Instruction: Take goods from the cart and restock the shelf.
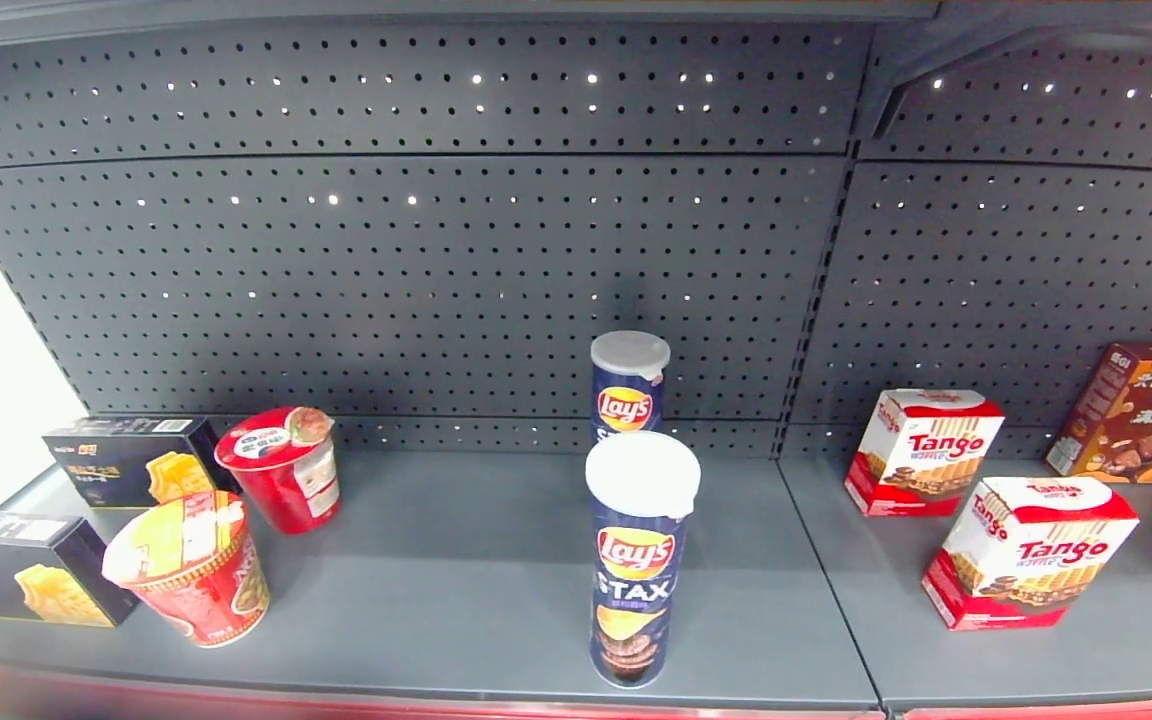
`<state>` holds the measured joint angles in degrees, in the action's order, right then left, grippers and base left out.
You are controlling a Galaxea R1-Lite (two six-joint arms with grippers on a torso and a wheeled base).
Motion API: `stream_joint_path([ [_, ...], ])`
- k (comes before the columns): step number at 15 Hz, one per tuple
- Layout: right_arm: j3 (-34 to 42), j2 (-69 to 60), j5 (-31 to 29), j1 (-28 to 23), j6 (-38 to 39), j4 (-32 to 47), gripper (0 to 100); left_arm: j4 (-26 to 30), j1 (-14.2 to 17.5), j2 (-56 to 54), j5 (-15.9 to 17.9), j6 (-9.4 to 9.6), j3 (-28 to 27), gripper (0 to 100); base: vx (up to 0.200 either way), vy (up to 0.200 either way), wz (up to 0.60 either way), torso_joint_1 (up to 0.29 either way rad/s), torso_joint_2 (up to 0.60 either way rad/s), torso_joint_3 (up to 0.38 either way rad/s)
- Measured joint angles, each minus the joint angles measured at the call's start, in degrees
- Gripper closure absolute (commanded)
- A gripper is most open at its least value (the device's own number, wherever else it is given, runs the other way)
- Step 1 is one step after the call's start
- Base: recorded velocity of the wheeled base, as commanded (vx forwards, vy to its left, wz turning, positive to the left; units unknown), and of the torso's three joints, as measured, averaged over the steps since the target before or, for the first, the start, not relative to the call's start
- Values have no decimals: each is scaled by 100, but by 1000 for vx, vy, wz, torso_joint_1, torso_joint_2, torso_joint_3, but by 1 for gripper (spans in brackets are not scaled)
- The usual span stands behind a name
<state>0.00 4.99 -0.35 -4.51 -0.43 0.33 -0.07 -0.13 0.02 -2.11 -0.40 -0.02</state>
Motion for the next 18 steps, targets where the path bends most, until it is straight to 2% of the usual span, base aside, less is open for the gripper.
stream_joint_path([
  [4, 0, 0, 0, 0, 0, 0, 0, 0, 2, 0, 1, -2, 0, 0, 0, 0, 0, 0, 0, 0],
  [6, 0, 0, -7, 5, 2, -4, 0, 0, 4, 0, -5, -9, -2, 0, -200, 0, 0, 2, 5, 2],
  [18, 0, 2, -7, 5, 10, -6, 0, 0, 4, 0, -16, -26, -2, 0, 0, 0, 0, 0, 0, 0],
])
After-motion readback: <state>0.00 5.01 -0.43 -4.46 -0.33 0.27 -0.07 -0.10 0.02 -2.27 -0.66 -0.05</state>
